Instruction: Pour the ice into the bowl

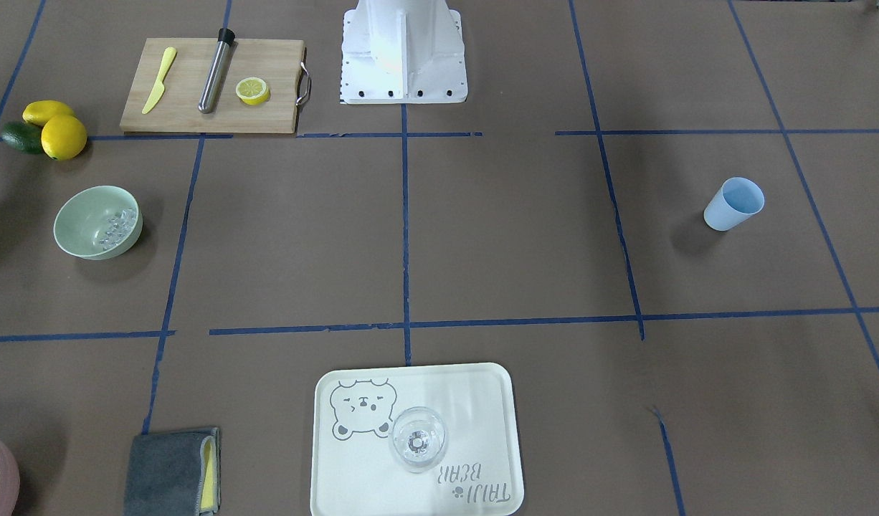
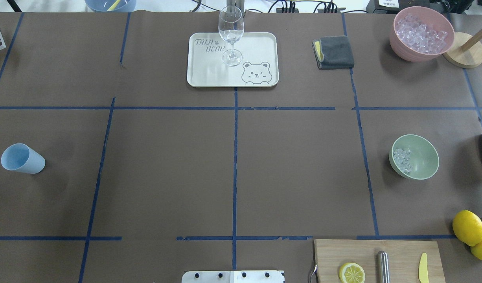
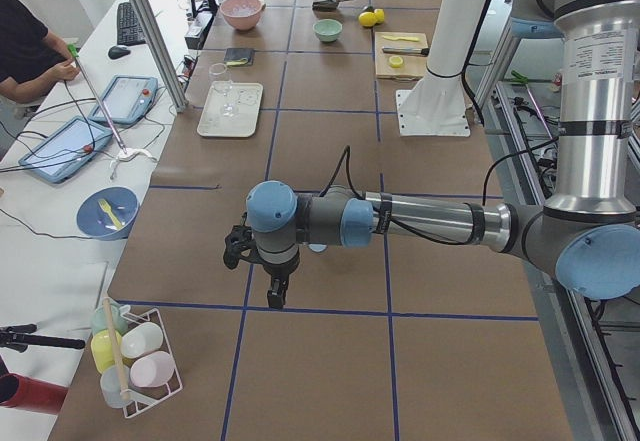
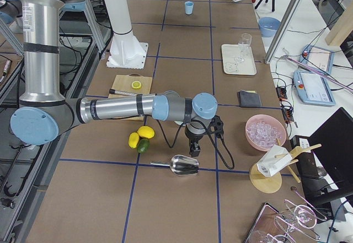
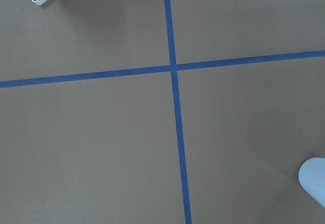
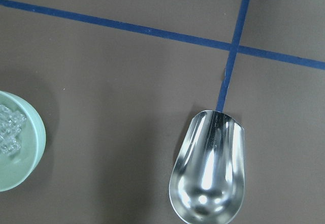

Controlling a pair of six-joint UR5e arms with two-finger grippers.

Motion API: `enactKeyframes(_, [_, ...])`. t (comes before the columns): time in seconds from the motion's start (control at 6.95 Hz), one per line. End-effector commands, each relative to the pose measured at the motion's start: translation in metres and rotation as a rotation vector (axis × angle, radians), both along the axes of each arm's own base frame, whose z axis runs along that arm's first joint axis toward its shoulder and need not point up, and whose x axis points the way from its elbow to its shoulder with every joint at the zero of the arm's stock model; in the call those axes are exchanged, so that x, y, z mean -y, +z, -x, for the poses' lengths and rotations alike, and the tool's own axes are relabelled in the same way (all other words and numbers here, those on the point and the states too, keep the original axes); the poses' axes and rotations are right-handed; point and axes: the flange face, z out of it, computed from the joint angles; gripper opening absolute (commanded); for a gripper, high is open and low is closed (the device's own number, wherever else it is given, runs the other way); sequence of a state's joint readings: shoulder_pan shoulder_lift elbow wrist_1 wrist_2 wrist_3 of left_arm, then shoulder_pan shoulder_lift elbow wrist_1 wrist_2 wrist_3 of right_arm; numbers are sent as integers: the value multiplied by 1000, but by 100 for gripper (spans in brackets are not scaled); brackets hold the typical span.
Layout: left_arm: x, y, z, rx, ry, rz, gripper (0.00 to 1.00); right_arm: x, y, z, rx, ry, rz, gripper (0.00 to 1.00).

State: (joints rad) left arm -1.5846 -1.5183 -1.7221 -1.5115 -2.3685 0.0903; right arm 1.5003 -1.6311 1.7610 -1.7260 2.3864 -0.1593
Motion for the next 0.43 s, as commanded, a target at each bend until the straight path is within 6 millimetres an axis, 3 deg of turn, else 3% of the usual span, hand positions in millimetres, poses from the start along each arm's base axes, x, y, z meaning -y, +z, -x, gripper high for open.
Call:
enactKeyframes(0.0, [2,-3,0,0,1,-8,100,-1,11,-3,-34,44,-59,100])
enactKeyframes(0.29, [20,-24,0,4,1,-46,100,4,5,-4,-58,107,-24,100])
